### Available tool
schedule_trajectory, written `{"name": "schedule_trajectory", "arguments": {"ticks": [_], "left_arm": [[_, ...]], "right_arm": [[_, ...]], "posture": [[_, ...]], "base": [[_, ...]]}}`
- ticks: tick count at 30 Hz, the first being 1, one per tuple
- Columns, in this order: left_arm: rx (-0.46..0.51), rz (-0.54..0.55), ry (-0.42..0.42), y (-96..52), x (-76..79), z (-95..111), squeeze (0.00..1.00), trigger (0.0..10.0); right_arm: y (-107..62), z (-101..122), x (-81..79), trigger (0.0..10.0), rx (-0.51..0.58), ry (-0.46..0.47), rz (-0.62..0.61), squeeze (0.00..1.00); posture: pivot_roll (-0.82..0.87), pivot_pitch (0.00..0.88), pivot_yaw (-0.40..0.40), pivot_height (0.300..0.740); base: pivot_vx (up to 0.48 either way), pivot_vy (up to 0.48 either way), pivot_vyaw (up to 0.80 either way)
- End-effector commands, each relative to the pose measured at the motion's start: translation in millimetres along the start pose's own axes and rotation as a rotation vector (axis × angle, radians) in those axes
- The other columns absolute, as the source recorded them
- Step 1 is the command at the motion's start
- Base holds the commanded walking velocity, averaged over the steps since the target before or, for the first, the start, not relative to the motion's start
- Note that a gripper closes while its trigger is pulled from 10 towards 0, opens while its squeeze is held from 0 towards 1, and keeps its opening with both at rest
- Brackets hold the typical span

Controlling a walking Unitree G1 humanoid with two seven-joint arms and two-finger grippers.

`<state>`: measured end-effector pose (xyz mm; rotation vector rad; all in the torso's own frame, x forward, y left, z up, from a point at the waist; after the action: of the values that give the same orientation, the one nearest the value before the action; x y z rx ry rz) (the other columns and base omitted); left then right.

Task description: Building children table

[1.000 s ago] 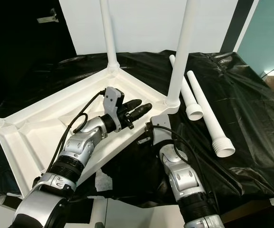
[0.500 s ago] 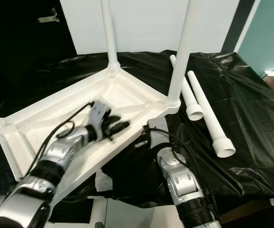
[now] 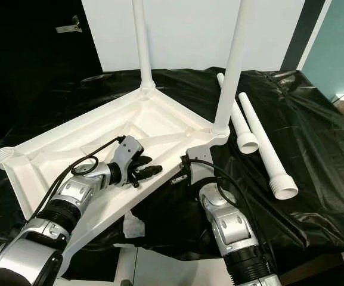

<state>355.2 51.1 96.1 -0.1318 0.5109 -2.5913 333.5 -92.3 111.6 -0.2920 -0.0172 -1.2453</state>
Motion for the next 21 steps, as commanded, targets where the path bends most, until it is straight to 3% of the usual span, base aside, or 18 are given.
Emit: {"name": "schedule_trajectory", "arguments": {"ticks": [1, 2, 4, 5, 8, 9, 11, 12, 14, 21], "left_arm": [[-0.084, -0.074, -0.075, 10.3, 21.8, -28, 0.0, 4.5], [-0.071, -0.086, -0.084, 12.4, 25.3, -25, 0.0, 2.5], [-0.06, -0.111, -0.093, 14.3, 29.4, -22, 0.0, 2.5], [-0.051, -0.137, -0.094, 16.4, 34.1, -20, 0.0, 1.8], [-0.045, -0.151, -0.089, 21.3, 39.1, -16, 0.0, 2.3], [-0.042, -0.134, -0.089, 24.1, 39.4, -15, 0.0, 3.1], [-0.042, -0.127, -0.089, 24.6, 39.2, -15, 0.0, 3.1], [-0.046, -0.117, -0.086, 25.0, 38.7, -16, 0.0, 10.0], [-0.046, -0.117, -0.086, 25.0, 38.7, -16, 0.0, 10.0], [-0.066, -0.083, -0.089, 25.0, 36.9, -22, 0.0, 10.0]], "right_arm": [[2.1, 1, 2.0, 10.0, -0.009, -0.006, -0.007, 0.0], [3.3, 1, 3.4, 10.0, -0.014, -0.015, -0.008, 0.0], [4.9, 1, 3.4, 10.0, -0.021, -0.024, 0.0, 0.0], [7.3, 3, 4.0, 10.0, -0.024, -0.037, 0.011, 0.0], [11.5, 6, 8.6, 10.0, -0.029, -0.044, 0.013, 0.0], [12.1, 10, 11.7, 10.0, -0.025, -0.039, 0.003, 0.0], [11.7, 11, 12.2, 10.0, -0.023, -0.037, 0.0, 0.0], [9.3, 13, 12.3, 10.0, -0.018, -0.026, -0.009, 0.0], [9.3, 13, 12.3, 10.0, -0.018, -0.026, -0.009, 0.0], [-18.1, 25, 2.7, 10.0, 0.02, 0.023, -0.067, 0.0]], "posture": [[-0.06, 0.0, 0.025, 0.74], [-0.07, 0.0, 0.031, 0.74], [-0.07, 0.0, 0.031, 0.74], [-0.06, 0.0, 0.032, 0.74], [-0.05, 0.0, 0.031, 0.74], [-0.05, 0.0, 0.031, 0.74], [-0.05, 0.0, 0.031, 0.74], [-0.05, 0.0, 0.032, 0.74], [-0.05, 0.0, 0.032, 0.74], [-0.09, 0.0, 0.042, 0.74]], "base": [[0.0, 0.0, 0.0], [0.0, 0.0, 0.0], [0.0, 0.0, 0.0], [0.0, 0.0, 0.0], [0.0, 0.0, 0.0], [0.0, 0.0, 0.0], [0.0, 0.0, 0.0], [0.0, 0.0, 0.0], [0.0, 0.0, 0.0], [0.0, 0.0, 0.0]]}}
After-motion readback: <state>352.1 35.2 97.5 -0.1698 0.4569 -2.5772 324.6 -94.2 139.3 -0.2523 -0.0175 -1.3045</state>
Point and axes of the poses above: a point about 5 cm out from each wrist's last joint towards the gripper, its own y axis pointing out of the wrist towards the gripper, its own z axis along the axis of the wrist's last joint, x = y × z, the point moved 4 cm from there along y, pointing out of the wrist towards the gripper, and after that the axes turned 2 degrees about -y, right-handed, at the moved point
